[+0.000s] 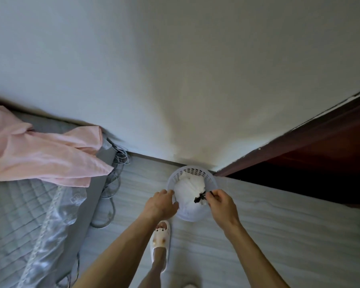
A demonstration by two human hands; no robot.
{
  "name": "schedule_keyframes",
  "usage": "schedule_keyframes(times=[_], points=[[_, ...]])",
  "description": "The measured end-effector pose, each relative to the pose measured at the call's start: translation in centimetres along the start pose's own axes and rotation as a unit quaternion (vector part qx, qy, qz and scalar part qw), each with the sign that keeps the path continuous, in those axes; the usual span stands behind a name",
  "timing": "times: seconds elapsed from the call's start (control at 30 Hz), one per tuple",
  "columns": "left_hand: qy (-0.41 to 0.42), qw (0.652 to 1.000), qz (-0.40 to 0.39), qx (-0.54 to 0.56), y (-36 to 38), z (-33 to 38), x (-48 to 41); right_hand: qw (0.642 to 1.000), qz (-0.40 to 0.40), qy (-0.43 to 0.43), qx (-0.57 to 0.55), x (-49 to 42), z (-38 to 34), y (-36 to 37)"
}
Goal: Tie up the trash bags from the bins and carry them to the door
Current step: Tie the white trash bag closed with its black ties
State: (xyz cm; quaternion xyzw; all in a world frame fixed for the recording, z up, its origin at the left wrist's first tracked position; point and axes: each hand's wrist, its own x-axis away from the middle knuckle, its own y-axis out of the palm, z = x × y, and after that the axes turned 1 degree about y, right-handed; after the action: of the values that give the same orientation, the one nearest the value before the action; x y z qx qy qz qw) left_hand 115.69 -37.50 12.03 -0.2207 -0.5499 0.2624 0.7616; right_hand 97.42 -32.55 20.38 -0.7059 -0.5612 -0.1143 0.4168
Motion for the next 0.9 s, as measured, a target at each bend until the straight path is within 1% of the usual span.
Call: schedule_keyframes(times=[0.1, 0.23, 0.4, 0.47, 0.53, 0.6, 0.67, 0.73, 0.8, 0.9], points=[[0.001, 1.0, -0.007, 0.013, 3.1, -1.0, -2.5, 1.0, 0.012, 0.008, -0.019, -0.8, 2.1, 0.6], [0.006, 1.0, -0.006, -0.016, 9.0, -3.7, -7.0, 0.997, 0.03, -0.008, -0.073, -1.4, 4.5, 1.4], [0.02, 0.997, -0.019, -0.076, 16.0, -6.5, -11.8, 0.993, 0.045, -0.037, -0.104, -1.9, 5.3, 2.2], [0.023, 0.997, -0.019, -0.068, 18.2, -6.6, -12.7, 0.992, 0.043, -0.055, -0.104, -2.0, 5.0, 2.2], [0.018, 0.999, 0.005, -0.026, 20.0, -6.4, -13.4, 0.991, 0.037, -0.072, -0.104, -2.2, 4.7, 2.2], [0.0, 0.999, 0.005, 0.049, 20.8, -5.8, -13.9, 0.991, 0.039, -0.081, -0.102, -2.2, 4.4, 2.1], [-0.036, 0.987, -0.01, 0.158, 20.8, -4.5, -14.1, 0.99, 0.044, -0.085, -0.102, -2.1, 4.3, 1.9], [-0.064, 0.969, 0.006, 0.238, 20.5, -3.1, -14.2, 0.989, 0.044, -0.083, -0.11, -1.7, 4.3, 1.7], [-0.083, 0.958, 0.017, 0.274, 20.3, -2.2, -14.4, 0.988, 0.045, -0.083, -0.123, -1.0, 4.4, 1.2], [-0.105, 0.949, 0.006, 0.296, 20.0, -2.2, -15.2, 0.978, 0.064, -0.095, -0.175, 0.0, 3.7, -0.3]])
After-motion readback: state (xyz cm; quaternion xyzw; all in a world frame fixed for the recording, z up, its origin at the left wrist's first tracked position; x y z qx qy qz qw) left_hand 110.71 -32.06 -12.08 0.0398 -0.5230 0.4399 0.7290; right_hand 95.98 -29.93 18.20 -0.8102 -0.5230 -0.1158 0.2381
